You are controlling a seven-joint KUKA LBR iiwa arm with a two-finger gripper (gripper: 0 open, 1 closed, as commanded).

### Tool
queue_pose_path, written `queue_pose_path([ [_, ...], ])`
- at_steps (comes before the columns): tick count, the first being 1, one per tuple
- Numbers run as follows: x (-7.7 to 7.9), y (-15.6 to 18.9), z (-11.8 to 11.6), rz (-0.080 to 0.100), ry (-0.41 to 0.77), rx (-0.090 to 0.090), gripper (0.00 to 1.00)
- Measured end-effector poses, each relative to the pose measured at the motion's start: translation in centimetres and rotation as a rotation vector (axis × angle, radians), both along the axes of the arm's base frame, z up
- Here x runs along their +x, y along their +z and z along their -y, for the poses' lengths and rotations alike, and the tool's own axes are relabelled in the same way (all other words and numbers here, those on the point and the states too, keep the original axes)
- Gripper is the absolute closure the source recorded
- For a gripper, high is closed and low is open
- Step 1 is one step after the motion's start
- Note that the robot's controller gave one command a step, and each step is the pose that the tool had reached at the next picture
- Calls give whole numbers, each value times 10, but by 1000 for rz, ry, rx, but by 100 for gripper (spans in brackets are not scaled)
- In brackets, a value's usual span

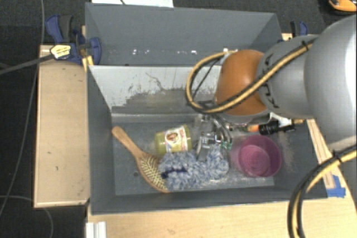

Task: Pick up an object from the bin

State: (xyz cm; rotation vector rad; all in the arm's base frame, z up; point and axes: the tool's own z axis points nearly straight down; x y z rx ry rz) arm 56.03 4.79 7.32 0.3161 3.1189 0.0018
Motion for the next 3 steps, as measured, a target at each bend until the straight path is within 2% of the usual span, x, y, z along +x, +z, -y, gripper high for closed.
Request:
queue_pose_path([
  [1, 10, 40, -3, 16, 41, 3, 0],
  [2, 9, 7, 62, 0, -18, -2, 0],
  [3, -6, 14, 41, 15, -74, 7, 100],
])
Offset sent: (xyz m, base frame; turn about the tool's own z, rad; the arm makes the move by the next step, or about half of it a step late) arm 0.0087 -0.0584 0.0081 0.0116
